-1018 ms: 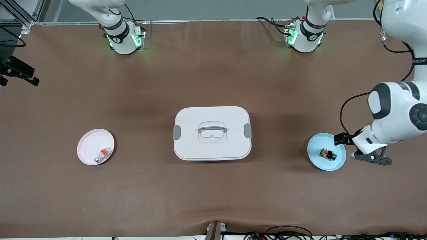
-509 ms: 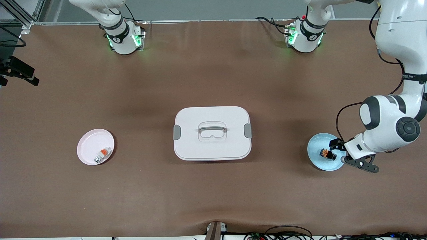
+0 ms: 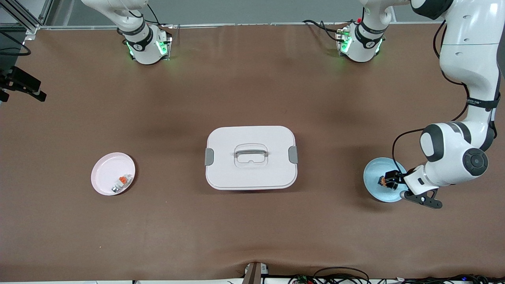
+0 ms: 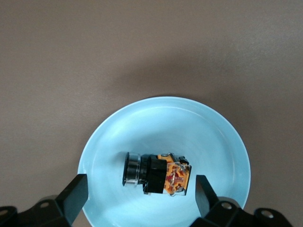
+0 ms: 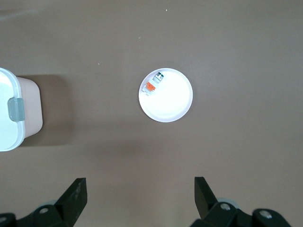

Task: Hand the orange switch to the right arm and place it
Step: 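Lower the left gripper and close it on the black-orange switch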

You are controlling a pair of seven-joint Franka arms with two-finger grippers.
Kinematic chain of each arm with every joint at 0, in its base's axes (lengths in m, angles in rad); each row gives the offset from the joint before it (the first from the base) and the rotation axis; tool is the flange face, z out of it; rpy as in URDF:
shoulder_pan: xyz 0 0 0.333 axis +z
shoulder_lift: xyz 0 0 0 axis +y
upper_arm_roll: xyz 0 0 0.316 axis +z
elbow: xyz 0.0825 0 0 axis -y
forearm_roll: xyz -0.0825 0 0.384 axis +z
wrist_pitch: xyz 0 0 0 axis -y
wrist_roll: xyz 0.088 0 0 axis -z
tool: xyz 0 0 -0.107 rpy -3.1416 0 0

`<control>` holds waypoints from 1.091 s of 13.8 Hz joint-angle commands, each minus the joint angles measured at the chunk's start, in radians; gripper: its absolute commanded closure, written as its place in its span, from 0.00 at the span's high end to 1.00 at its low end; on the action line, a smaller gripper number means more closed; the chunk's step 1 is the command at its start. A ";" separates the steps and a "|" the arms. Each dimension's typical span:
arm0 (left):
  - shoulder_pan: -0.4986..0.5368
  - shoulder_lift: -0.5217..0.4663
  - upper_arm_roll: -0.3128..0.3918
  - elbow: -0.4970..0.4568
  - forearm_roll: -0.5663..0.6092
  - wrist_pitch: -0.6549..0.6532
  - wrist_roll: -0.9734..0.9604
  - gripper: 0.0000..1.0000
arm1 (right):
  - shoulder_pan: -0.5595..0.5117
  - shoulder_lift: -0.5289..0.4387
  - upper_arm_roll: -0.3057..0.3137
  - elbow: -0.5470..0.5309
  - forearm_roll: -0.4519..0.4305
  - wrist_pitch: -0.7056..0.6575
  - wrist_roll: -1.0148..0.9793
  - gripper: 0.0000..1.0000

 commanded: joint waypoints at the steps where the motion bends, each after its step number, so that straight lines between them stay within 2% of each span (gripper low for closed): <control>1: -0.004 0.021 0.000 0.018 -0.017 0.016 0.017 1.00 | -0.007 -0.008 0.007 -0.002 0.001 -0.002 0.005 1.00; 15: -0.009 0.067 0.000 0.010 -0.009 0.036 0.015 1.00 | -0.012 -0.008 0.006 -0.002 0.001 -0.001 0.005 1.00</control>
